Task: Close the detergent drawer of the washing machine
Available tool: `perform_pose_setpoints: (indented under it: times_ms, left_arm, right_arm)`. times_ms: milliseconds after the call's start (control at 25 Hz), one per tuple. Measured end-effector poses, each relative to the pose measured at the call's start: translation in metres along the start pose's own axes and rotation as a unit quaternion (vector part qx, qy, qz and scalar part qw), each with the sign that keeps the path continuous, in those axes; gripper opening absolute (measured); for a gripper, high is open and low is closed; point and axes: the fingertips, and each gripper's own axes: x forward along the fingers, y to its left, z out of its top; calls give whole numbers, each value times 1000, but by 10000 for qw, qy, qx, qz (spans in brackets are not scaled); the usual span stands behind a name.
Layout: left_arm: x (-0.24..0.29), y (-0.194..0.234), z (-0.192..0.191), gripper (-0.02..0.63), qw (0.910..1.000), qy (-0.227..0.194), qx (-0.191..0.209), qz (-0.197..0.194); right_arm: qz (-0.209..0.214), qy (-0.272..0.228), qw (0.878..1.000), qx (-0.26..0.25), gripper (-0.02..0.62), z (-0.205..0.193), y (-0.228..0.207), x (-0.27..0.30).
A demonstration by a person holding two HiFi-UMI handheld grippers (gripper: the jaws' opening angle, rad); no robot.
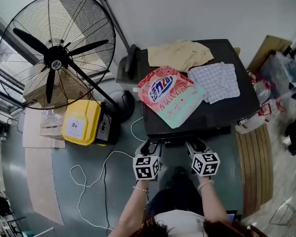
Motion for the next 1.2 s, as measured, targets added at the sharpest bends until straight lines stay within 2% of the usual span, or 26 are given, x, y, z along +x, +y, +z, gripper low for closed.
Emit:
perform_pose_setpoints:
  times_ms: [560,1200]
  left_arm:
    - [3,4,0,213,9995,38,-302,114]
    - [6,7,1,235,9984,170,-484,241]
  right_arm:
    - [-262,12,9997,-30,207,2,-3,3]
    - [-253,-14,9989,398,209,2,-4,8]
